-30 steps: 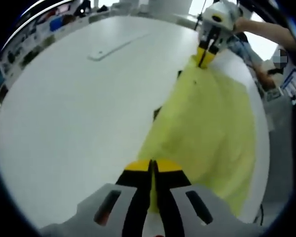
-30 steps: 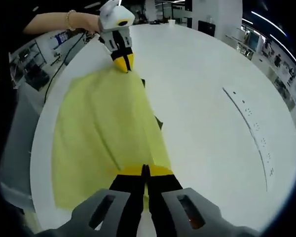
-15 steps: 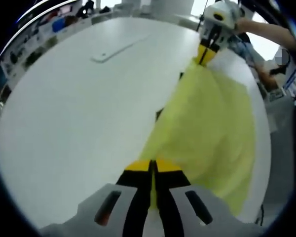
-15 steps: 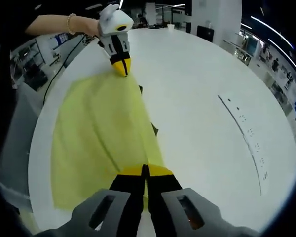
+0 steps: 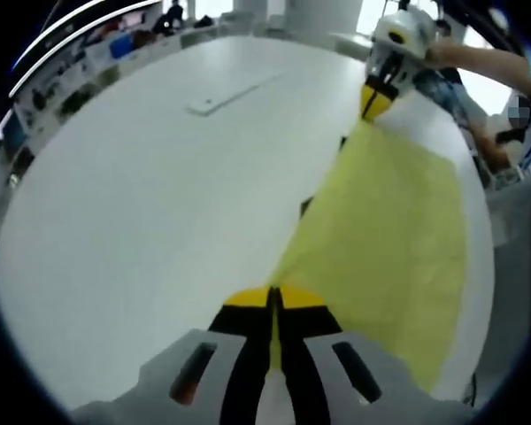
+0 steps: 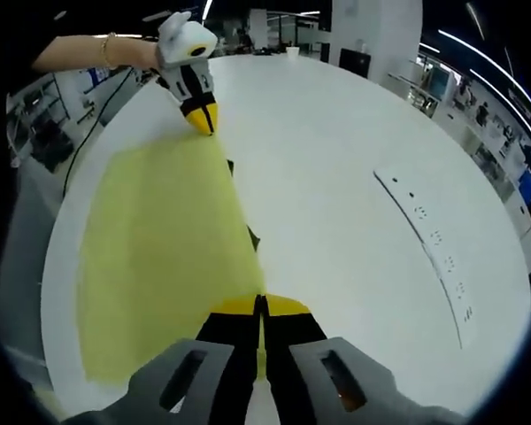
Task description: Fold the garment on the visible template until the final outline fits inside the template.
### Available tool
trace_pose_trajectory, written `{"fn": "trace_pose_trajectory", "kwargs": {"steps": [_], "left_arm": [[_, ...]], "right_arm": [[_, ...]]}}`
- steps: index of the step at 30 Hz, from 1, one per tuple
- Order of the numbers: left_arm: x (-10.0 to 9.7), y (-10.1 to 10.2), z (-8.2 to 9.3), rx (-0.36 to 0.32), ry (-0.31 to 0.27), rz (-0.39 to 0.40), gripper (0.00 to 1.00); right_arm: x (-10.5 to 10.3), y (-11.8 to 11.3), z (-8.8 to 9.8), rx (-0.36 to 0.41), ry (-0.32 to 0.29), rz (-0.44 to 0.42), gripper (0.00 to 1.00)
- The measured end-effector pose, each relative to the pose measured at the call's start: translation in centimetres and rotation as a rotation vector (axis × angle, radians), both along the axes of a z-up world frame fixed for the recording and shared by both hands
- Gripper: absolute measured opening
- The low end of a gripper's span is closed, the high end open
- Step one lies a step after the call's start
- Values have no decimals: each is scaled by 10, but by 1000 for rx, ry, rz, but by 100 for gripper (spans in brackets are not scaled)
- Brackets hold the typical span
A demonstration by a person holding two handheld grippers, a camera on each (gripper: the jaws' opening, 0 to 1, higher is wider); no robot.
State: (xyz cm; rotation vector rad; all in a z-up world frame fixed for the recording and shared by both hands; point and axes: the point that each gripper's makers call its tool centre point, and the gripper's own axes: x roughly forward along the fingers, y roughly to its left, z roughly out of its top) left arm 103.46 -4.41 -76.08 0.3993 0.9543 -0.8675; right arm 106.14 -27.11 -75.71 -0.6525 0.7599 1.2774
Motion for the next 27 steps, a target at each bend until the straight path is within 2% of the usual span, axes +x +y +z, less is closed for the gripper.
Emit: {"fn": "trace_pose_trajectory", "kwargs": {"steps": [7, 20, 27], "left_arm": [[0, 2, -8, 0, 13, 11, 0], [3, 2, -10, -20, 8, 18, 0], [4, 3, -10, -27, 18, 55, 0]], "right_arm": [[3, 0, -13, -22, 10, -7, 2], [3, 2, -20, -27, 13, -17, 3], [10, -1, -19, -34, -2, -50, 11]]}}
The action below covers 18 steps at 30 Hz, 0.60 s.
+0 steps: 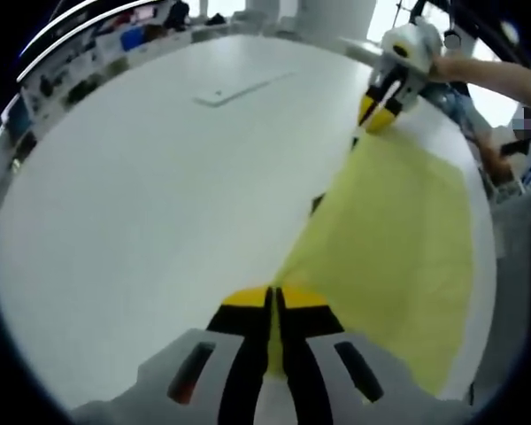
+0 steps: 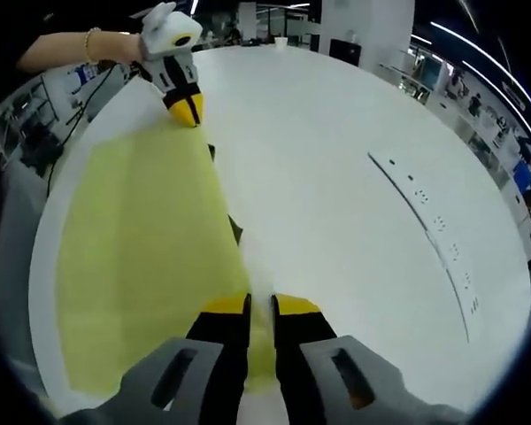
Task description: Fold the garment on the visible template until the final outline fits inside the template.
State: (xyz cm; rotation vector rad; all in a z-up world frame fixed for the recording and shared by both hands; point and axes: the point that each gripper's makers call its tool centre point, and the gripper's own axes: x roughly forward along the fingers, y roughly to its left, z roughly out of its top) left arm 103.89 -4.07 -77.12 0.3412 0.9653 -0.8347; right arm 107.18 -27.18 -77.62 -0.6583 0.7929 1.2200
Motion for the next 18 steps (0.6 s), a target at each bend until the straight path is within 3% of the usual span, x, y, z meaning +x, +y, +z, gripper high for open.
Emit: {"fn": "trace_pose_trajectory", "kwargs": {"steps": [10, 18], "left_arm": [[6, 10, 2, 4, -16, 98, 10], [16, 26, 20, -11, -68, 237, 35]], "right_arm": [[10, -10, 2, -44, -73, -44, 12], [13, -19, 26, 4, -116, -161, 22]]}}
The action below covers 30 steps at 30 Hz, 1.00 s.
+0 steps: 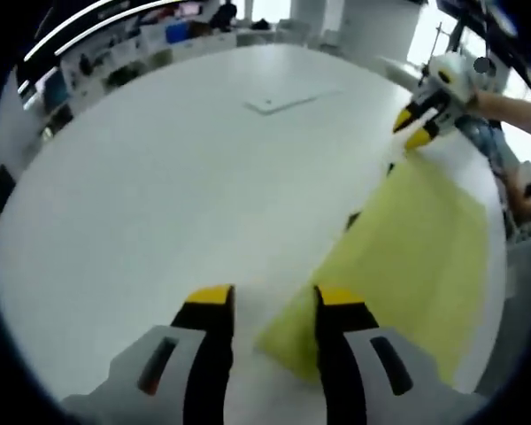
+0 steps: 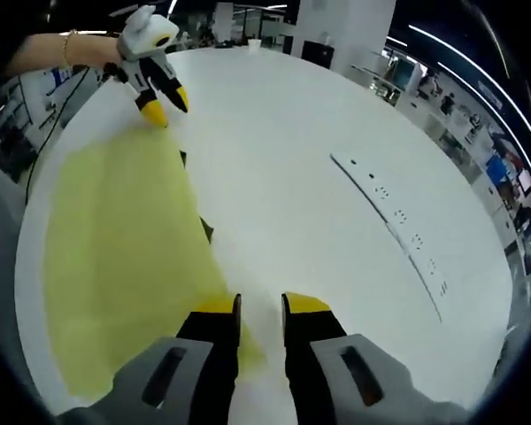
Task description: Fold the garment on the visible template until the final outline fits inside the template.
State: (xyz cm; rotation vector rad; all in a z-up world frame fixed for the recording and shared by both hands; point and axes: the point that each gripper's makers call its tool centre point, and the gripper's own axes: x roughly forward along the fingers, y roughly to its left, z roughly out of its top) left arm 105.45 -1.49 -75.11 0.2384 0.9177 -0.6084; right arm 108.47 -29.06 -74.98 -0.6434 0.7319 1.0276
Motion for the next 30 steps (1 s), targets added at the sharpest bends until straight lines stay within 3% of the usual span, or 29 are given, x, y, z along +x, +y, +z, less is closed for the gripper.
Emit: {"fn": "trace_pose_trajectory", "kwargs": {"steps": [5, 9, 14, 17, 25, 30], "left_arm": [[-4, 4, 24, -34, -54, 42, 42], [-15, 5, 41, -63, -94, 64, 48], [-41, 10, 60, -91, -117, 98, 55], [-55, 12, 75, -113, -160, 112, 55], [-109, 28, 102, -135, -193, 146, 73], [-141, 28, 123, -189, -233, 176, 82]], "right_arm": [[-7, -10, 13, 48, -1, -77, 35], [-23, -24, 23, 55, 20, -171, 53], [-47, -36, 42, 114, 24, -232, 68], [-61, -42, 56, 174, 36, -297, 76], [-106, -63, 101, 330, -21, -437, 88], [-144, -79, 115, 377, -27, -497, 90]]}}
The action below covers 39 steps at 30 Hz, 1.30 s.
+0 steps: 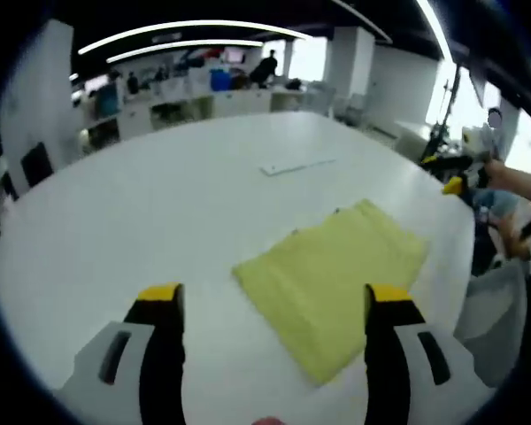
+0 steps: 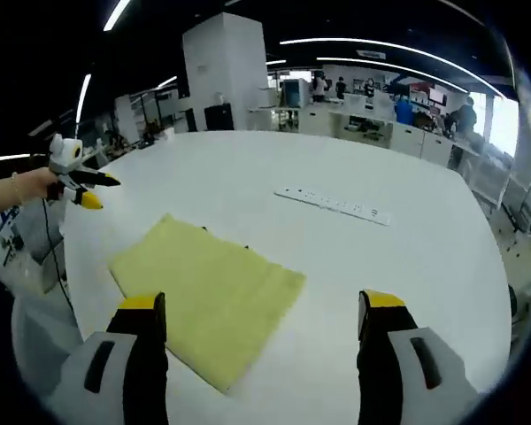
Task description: Fold the garment on the visible template until the final outline fits inside the template.
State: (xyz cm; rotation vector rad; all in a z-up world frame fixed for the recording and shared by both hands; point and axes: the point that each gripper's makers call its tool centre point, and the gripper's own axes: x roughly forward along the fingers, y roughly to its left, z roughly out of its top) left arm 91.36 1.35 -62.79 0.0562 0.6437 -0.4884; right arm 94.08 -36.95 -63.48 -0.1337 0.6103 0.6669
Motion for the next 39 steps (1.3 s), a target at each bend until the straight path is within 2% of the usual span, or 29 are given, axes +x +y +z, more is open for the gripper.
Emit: {"fn": "trace_pose_trajectory", "kwargs": {"steps": [3, 7, 8, 12, 15, 17, 23, 27, 30, 39], "left_arm": [[-20, -7, 11, -28, -30, -20, 90], [-45, -9, 23, -74, -68, 17, 96], [-54, -8, 23, -89, -63, 33, 97], [-81, -8, 22, -79, -51, 36, 99], [-103, -5, 25, -82, -49, 63, 99], [-116, -4, 27, -124, -53, 103, 99], [-151, 1, 20, -119, -29, 123, 99], [-155, 7, 21, -138, -23, 147, 99], [-153, 9, 24, -127, -33, 151, 99], [-148, 1, 30, -130, -49, 130, 99]], "right_arm": [[-25, -6, 5, 21, -2, -22, 93], [-59, -12, 9, 44, -7, -45, 99], [-69, -13, 11, 53, -8, -48, 100], [-96, -17, 15, 77, -13, -54, 100], [-117, -22, 23, 130, -24, -86, 100], [-126, -26, 25, 132, -28, -95, 100], [-148, -35, 29, 121, -28, -118, 100], [-148, -37, 28, 131, -26, -132, 100], [-146, -36, 29, 135, -33, -137, 100], [-143, -28, 30, 135, -34, -118, 100]]}}
